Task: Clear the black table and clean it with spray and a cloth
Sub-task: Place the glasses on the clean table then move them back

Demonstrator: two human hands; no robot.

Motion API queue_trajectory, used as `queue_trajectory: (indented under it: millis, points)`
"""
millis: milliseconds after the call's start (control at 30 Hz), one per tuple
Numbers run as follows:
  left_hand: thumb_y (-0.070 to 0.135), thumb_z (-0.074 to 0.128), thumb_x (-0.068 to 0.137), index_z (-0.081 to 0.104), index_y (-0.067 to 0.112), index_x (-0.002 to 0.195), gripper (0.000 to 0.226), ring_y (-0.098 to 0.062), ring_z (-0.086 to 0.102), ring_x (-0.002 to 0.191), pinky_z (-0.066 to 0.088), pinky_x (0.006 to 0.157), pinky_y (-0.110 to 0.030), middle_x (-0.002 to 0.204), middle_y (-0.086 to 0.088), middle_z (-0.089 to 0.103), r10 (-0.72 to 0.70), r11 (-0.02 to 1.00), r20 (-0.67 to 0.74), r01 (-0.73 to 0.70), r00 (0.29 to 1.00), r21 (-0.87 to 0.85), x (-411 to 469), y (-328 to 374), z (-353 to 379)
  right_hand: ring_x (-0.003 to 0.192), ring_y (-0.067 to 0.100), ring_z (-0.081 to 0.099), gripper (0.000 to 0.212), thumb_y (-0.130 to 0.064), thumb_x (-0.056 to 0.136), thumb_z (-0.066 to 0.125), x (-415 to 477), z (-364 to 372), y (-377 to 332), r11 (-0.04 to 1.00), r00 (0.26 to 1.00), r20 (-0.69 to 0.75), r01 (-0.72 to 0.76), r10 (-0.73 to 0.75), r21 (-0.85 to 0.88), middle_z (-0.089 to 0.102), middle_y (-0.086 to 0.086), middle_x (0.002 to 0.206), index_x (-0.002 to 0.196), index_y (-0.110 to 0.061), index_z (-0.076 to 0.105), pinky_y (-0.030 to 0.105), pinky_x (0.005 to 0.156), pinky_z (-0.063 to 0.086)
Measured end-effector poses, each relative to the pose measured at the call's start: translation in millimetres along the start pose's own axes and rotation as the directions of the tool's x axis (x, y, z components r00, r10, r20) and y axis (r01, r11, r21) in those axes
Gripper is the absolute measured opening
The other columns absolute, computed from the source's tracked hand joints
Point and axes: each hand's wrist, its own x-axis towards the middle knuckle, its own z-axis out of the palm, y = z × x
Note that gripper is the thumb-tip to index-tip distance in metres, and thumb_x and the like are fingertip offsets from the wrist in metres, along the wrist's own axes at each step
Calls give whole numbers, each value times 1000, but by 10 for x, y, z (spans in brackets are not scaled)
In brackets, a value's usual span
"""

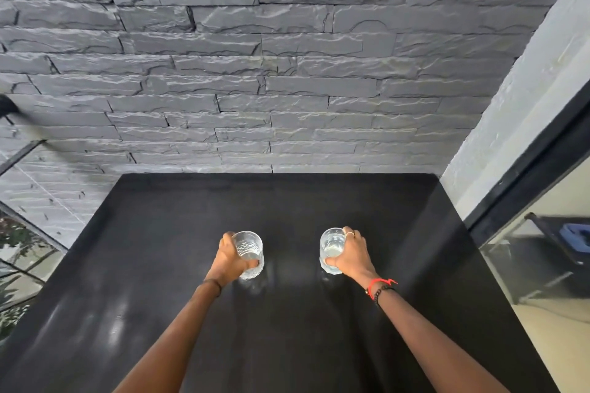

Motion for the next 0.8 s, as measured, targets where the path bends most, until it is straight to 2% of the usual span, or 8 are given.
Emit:
queue_trajectory:
  millis: [167, 333, 400, 500, 600, 700, 800]
  points:
    - [20, 87, 62, 37, 5, 125, 82, -22, 46, 113, 38, 90, -26, 126, -9, 43, 7, 1000, 26, -7, 1000, -5, 90, 26, -14, 122, 26, 39, 95, -29, 61, 82, 80, -2, -29, 1000, 1000, 19, 6, -5, -17, 41, 7, 131, 139, -7, 32, 31, 100, 37]
    - [39, 79, 47, 35, 6, 125, 95, -22, 47, 113, 39, 88, -27, 127, -9, 42, -44, 999, 63, 44, 997, -8, 75, 104, -55, 124, 27, 36, 98, -30, 62, 83, 91, -10, -52, 999, 999, 52, -5, 8, -51, 38, 10, 133, 139, -7, 28, 30, 101, 35]
    - [39, 81, 48, 32, 5, 132, 102, -28, 46, 121, 40, 95, -30, 132, -12, 39, -45, 999, 53, 44, 998, 9, 67, 120, -50, 129, 28, 31, 108, -36, 60, 85, 84, -35, -86, 996, 997, 82, -7, 15, -85, 34, 12, 137, 142, -3, 23, 31, 105, 32]
    - [32, 89, 59, 20, 6, 145, 113, -32, 35, 133, 35, 109, -40, 142, -15, 32, -33, 999, 43, 32, 999, 30, 56, 134, -31, 138, 29, 18, 127, -45, 55, 85, 60, -72, -180, 990, 994, 107, 0, 15, -141, 25, 15, 145, 146, 3, 11, 32, 112, 23]
    - [40, 86, 62, 12, 9, 150, 118, -33, 27, 138, 29, 114, -45, 146, -14, 27, -30, 999, 9, 29, 1000, 40, 20, 129, -27, 141, 29, 12, 129, -47, 56, 84, 22, -69, -307, 983, 996, 81, 44, -30, -178, 20, 17, 149, 147, 3, 6, 33, 116, 19]
    - [49, 79, 69, 14, 13, 150, 111, -29, 25, 140, 27, 115, -44, 149, -10, 26, -50, 997, -50, 47, 997, -58, -85, 103, -99, 143, 29, 7, 121, -45, 65, 80, -59, -29, -499, 969, 994, 56, 109, -99, -221, 14, 19, 152, 147, 2, 5, 34, 117, 16]
    - [50, 72, 76, 20, 12, 149, 96, -23, 30, 139, 29, 114, -39, 148, -10, 31, -29, 990, -142, 9, 989, -141, -238, 20, -226, 144, 33, 2, 112, -42, 73, 75, -182, 59, -728, 927, 981, 53, 195, -188, -320, 8, 20, 154, 147, 3, 3, 37, 119, 10]
